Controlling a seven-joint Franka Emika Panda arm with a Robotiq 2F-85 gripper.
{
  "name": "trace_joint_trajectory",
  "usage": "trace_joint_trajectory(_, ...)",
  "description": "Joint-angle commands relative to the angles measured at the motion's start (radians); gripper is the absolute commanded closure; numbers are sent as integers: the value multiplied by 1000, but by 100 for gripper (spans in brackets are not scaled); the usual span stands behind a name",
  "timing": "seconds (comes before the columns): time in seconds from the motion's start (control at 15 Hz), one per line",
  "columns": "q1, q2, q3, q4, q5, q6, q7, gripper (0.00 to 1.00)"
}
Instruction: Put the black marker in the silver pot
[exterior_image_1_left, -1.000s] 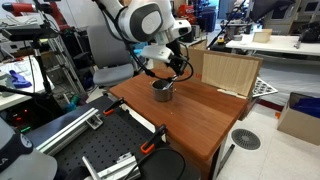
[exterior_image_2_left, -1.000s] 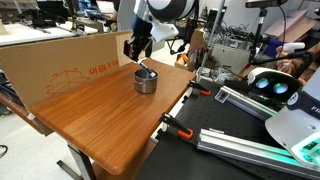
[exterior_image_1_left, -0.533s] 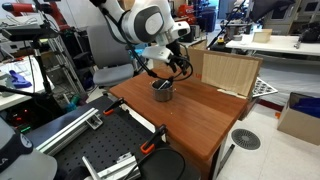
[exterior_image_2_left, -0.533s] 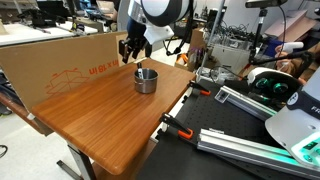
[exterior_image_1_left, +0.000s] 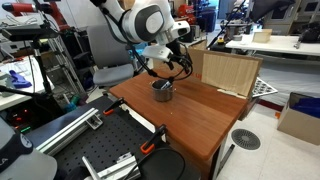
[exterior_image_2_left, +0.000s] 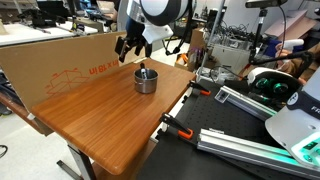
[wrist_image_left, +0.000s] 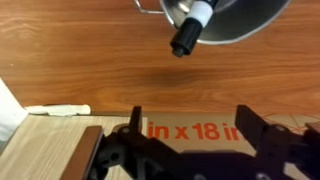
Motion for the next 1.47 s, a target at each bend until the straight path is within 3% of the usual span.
trace_joint_trajectory(0.0, 9, -8, -10, 9, -26, -49, 33, 0)
trace_joint_trajectory(0.33, -12, -79, 20, -39, -22, -81, 23, 0)
trace_joint_trajectory(0.53, -48, -169, 74, -95, -8, -94, -4, 0)
trace_joint_trajectory(0.87, -92, -339, 153, -171, 49, -265, -27, 0)
trace_joint_trajectory(0.93, -91, -272, 144, -137, 3, -202, 8, 0)
trace_joint_trajectory(1.4, -109, -329, 167, -169, 20, -248, -1, 0)
